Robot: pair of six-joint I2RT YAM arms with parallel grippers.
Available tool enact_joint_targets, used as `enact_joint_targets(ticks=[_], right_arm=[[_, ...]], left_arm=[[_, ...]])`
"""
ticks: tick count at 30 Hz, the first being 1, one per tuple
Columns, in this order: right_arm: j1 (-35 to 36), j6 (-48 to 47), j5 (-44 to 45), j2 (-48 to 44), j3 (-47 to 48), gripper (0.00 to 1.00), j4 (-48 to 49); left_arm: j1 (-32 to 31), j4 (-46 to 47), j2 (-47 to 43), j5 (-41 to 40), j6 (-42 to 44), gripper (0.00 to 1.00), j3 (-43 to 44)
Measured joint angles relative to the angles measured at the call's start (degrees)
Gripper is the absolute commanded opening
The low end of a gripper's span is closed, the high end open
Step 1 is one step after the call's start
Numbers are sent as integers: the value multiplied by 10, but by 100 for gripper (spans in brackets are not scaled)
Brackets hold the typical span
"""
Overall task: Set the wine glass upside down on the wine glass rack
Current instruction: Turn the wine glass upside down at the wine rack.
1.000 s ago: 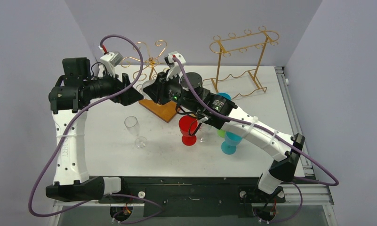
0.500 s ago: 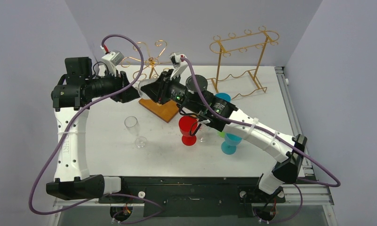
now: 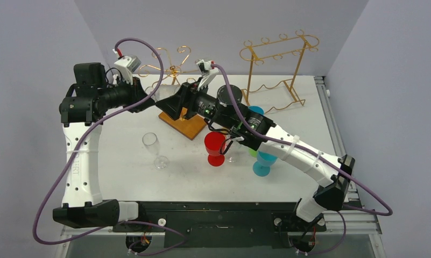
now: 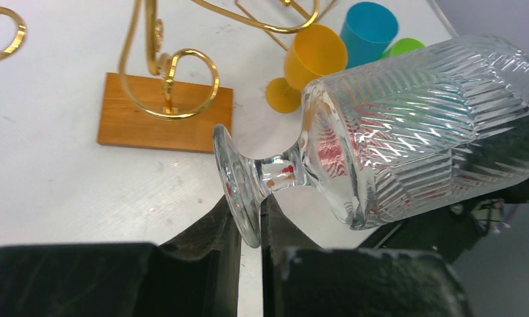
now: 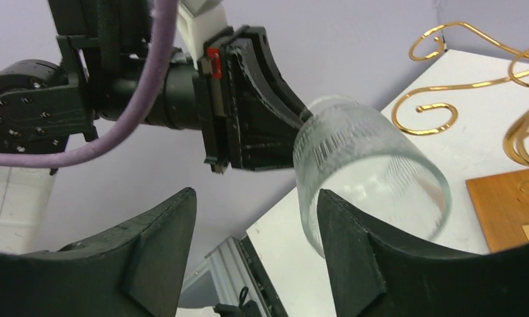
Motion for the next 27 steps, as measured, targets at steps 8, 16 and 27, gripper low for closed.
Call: enact_joint_targets(ticks=[8,16,27], right_arm=[[-45,-5,-24,-73,-56,77,-89],[-78,-42,-81,-62,-6,80,-173],[-90,-39,-239,21,58,82,-140]], left_arm=[[0,98,-50,-95,92,0,-49],[0,165,-126,-85,230,0,-120],[-39,255,-259,-49,456,0,-291]])
